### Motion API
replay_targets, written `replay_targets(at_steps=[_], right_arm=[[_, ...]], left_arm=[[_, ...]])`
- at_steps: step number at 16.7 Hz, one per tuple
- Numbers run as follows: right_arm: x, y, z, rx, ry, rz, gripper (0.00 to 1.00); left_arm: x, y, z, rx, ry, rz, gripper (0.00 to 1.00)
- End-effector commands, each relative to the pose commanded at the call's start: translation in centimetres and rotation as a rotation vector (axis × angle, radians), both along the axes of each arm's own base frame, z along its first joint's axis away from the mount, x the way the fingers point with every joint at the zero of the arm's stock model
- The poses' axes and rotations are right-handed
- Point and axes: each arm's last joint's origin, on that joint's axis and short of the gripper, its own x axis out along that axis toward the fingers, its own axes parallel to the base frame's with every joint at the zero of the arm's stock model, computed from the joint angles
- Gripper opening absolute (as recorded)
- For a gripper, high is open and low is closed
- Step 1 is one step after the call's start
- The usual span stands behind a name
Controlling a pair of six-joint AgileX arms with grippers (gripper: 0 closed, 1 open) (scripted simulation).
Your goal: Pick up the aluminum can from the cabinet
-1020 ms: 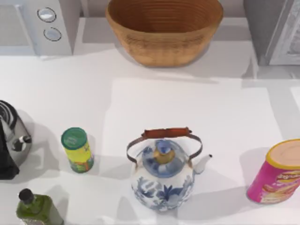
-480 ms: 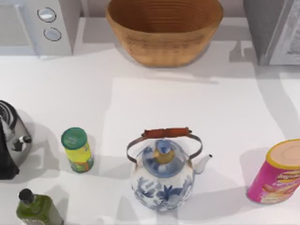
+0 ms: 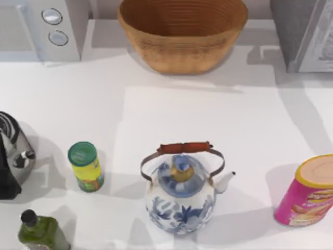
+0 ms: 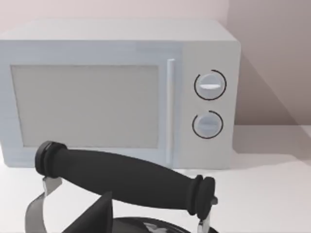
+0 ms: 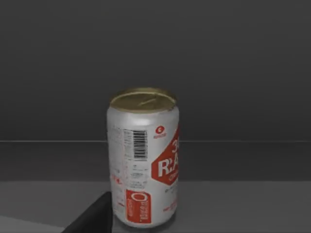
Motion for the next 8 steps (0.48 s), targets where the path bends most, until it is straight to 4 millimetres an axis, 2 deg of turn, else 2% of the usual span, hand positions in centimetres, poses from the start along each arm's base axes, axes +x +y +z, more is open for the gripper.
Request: replay_targets(at_steps=[4, 8], right_arm=[[2.7, 3.2, -1.7, 0.000, -0.003, -0.004, 1.00], [3.0, 3.7, -2.0, 0.000, -0.003, -0.005, 1.00]], left_arm=[[0.0, 0.0, 0.0, 0.000, 0.000, 0.000, 1.00], [0.0, 0.0, 0.0, 0.000, 0.000, 0.000, 1.00]])
